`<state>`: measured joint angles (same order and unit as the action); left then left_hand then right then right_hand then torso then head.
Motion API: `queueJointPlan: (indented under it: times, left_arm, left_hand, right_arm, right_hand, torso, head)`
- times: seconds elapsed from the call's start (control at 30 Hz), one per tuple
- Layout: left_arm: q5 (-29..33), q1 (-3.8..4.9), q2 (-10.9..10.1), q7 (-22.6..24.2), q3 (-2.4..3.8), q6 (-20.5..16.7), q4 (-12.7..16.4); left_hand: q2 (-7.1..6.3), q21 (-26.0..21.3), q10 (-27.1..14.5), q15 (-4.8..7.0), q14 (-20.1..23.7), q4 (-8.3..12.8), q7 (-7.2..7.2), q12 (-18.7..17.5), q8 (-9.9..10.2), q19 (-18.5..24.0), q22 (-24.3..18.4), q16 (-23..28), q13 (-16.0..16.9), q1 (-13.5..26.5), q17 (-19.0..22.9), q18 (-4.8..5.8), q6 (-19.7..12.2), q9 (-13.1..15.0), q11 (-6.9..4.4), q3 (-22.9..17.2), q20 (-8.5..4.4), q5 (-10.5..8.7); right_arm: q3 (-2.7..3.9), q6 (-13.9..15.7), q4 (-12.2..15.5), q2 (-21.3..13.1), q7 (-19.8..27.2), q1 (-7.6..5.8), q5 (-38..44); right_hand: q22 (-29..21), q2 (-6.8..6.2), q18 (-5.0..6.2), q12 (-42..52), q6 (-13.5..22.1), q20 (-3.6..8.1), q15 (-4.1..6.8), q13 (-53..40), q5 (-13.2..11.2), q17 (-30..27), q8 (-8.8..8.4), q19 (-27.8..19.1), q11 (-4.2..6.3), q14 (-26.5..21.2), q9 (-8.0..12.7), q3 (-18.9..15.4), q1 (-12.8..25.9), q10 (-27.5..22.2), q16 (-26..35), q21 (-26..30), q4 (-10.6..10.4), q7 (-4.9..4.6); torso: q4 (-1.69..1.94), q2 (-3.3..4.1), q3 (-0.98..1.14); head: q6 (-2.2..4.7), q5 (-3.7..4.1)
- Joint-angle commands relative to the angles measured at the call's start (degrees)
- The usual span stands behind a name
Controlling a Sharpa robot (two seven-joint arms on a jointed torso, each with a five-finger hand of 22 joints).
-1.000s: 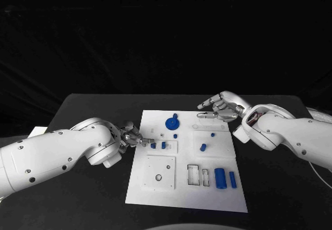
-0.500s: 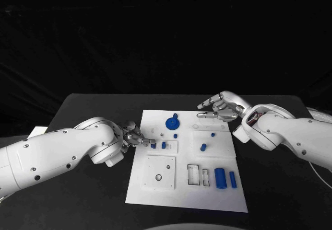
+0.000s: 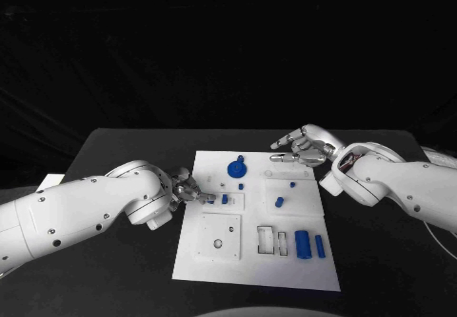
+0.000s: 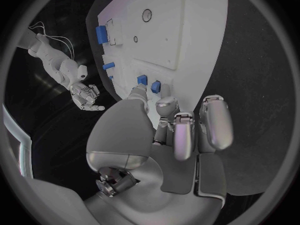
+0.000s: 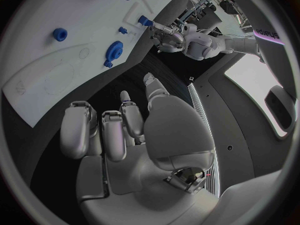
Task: Assemble the parts on the task board
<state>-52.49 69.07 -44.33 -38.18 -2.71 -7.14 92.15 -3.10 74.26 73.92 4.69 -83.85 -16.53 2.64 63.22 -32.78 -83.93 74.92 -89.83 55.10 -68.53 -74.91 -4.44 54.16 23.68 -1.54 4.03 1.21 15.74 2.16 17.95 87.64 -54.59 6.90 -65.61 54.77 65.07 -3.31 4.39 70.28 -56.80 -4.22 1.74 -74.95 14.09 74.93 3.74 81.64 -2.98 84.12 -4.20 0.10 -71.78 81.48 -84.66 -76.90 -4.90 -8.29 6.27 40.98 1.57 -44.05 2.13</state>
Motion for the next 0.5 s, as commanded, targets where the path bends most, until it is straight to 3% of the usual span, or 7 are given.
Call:
queueJointPlan:
  times: [0.03, 0.5]
  left_arm:
    - [-0.12, -0.03, 0.20, -0.29, 0.01, 1.30, -0.02]
    - [-0.12, -0.05, 0.51, -0.79, 0.01, 0.71, -0.02]
  left_hand:
    - [0.12, 0.32, 0.50, 0.44, -6.15, 0.02, 0.08, 0.23, -0.34, -3.30, 3.18, -0.17, 0.04, -0.69, -15.09, 1.11, 0.53, -0.11, 0.05, -0.52, -0.38, 0.25]
    - [1.70, 0.48, 0.42, 0.50, -6.15, 0.07, 0.00, 0.34, -0.42, -3.18, 3.48, -0.17, -0.02, -2.64, -15.09, 1.11, 0.49, -0.52, -0.03, -2.15, -0.40, 0.33]
  right_arm:
    - [0.00, -0.63, 0.06, 0.08, 0.55, 0.04, 0.09]
    - [0.00, -0.64, 0.11, 0.16, 0.59, 0.05, 0.08]
  right_hand:
    - [-0.05, 0.44, 0.39, -0.08, 0.07, -0.03, -0.24, -4.19, 0.19, 6.13, 0.17, -0.18, 0.01, 3.87, -0.10, -0.30, -0.03, -0.43, 0.39, 0.23, 0.08, 0.27]
    - [-0.05, 0.44, 0.39, -0.08, 0.07, -0.03, -0.24, -4.19, 0.19, 6.13, 0.17, -0.18, 0.01, 3.87, -0.10, -0.30, -0.03, -0.43, 0.39, 0.23, 0.08, 0.27]
  torso:
    - [0.02, -0.03, 0.00]
    - [0.02, 0.02, 0.00]
  head:
    - [0.09, 0.01]
    - [0.03, 0.07]
